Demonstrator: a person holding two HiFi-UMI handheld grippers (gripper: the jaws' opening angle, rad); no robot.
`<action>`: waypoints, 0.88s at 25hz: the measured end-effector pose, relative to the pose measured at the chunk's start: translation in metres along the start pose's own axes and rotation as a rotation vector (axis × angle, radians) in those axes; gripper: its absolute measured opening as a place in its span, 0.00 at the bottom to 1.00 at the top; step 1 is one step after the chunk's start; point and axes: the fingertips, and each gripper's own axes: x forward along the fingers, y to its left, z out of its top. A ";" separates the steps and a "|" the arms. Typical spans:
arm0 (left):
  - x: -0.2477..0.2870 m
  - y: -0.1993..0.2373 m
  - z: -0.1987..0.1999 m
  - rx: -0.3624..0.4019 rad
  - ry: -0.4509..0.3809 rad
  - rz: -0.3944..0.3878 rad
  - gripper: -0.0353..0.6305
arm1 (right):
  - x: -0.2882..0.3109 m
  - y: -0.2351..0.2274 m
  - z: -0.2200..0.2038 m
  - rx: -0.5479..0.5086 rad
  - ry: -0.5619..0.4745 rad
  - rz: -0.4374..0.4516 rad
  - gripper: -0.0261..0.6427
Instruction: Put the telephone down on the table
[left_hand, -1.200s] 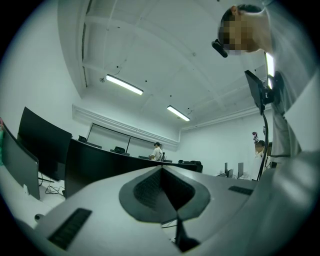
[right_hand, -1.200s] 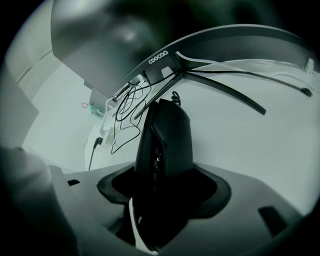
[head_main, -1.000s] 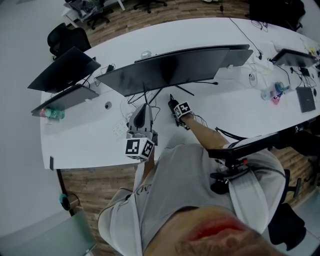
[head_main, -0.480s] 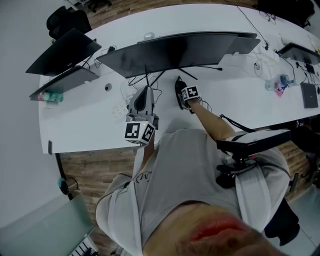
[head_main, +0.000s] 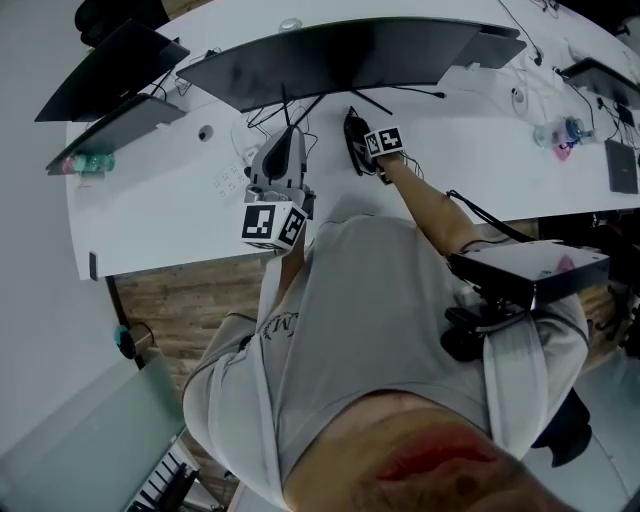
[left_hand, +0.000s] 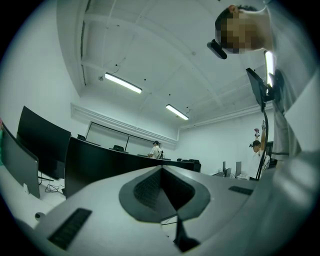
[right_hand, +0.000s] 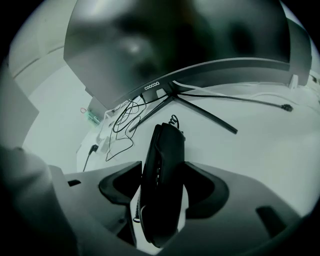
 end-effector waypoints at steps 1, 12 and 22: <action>-0.001 0.001 0.001 0.000 0.001 0.004 0.07 | 0.001 0.001 0.001 0.015 -0.004 0.021 0.44; -0.017 0.001 0.003 0.011 0.017 0.043 0.07 | -0.011 -0.003 0.000 0.029 -0.080 0.076 0.44; -0.016 -0.018 -0.007 0.007 0.027 0.024 0.07 | -0.007 0.009 -0.001 -0.264 -0.006 -0.055 0.43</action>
